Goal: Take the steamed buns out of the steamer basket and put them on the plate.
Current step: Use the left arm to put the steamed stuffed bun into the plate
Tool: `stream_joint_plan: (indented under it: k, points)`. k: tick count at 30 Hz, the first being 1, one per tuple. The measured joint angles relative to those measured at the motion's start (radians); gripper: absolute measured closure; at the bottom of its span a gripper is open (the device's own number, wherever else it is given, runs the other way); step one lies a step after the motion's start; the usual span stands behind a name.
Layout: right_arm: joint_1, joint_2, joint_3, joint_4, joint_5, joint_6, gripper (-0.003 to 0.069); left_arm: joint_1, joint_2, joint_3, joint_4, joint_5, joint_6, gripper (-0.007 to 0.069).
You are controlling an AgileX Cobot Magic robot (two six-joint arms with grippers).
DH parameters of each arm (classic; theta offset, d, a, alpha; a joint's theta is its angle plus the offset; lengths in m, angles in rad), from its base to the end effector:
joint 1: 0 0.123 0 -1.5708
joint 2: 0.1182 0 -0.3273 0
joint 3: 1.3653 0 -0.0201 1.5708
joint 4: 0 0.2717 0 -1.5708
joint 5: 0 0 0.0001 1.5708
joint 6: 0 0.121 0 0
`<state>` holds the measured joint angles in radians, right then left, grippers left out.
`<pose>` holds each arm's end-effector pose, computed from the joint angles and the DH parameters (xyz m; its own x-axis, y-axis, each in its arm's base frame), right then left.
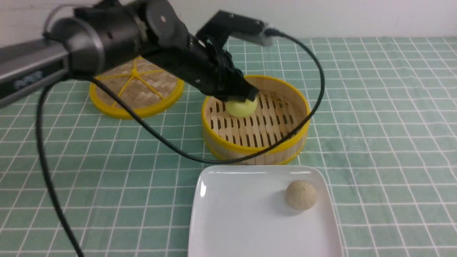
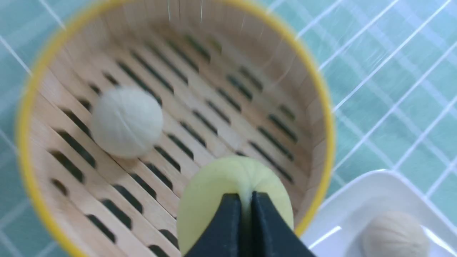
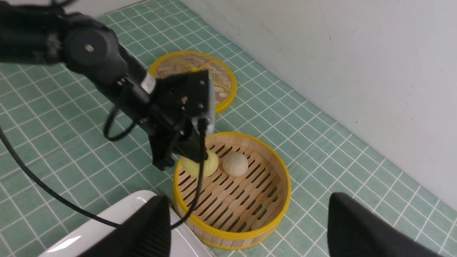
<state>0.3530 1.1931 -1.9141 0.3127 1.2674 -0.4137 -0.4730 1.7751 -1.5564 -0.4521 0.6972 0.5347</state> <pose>0.1693 0.1002 0.5999 -0.2027 -0.3926 -0.8971 -0.6762 0.7187 -0.1618 0.3926 -0.2391 0.3363 -0.5052 0.4497 -0.7366 0.7162 0.6946 -0.0671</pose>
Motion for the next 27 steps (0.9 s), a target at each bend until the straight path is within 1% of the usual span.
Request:
stream_joint_plan:
  k: [3, 5, 6, 11, 12, 14, 17, 20, 22, 27]
  points:
    - [0.0, 0.0, 0.0, 0.0, 0.0, 0.0, 0.009, 0.0, -0.139, 0.0, 0.044, 0.077, -0.005, 0.0603]
    - [0.0, 0.0, 0.0, 0.0, 0.0, 0.0, 0.009, 0.0, -0.174, -0.001, 0.059, 0.109, -0.013, 0.0603]
    - [0.0, 0.0, 0.0, 0.0, 0.0, 0.0, 0.009, 0.0, -0.213, -0.001, 0.078, 0.155, -0.03, 0.0603]
    - [0.0, 0.0, 0.0, 0.0, 0.0, 0.021, 0.009, 0.0, -0.246, -0.001, 0.095, 0.344, -0.058, 0.0603]
    - [0.0, 0.0, 0.0, 0.0, 0.0, 0.021, 0.009, 0.0, -0.245, 0.0, 0.095, 0.351, -0.058, 0.0603]
    - [0.0, 0.0, 0.0, 0.002, 0.0, 0.022, 0.009, 0.0, -0.218, 0.024, 0.058, 0.391, -0.052, 0.0603]
    - [0.0, 0.0, 0.0, 0.003, 0.0, 0.023, 0.009, 0.0, -0.173, 0.073, -0.008, 0.383, -0.007, 0.0603]
    - [0.0, 0.0, 0.0, 0.003, 0.0, 0.023, 0.009, 0.0, -0.094, 0.155, -0.113, 0.354, 0.089, 0.0603]
    - [0.0, 0.0, 0.0, 0.003, 0.0, 0.024, 0.009, 0.0, -0.042, 0.183, -0.159, 0.343, 0.132, 0.0603]
    - [0.0, 0.0, 0.0, 0.003, 0.0, 0.025, 0.009, 0.0, 0.072, 0.204, -0.278, 0.323, 0.251, 0.0603]
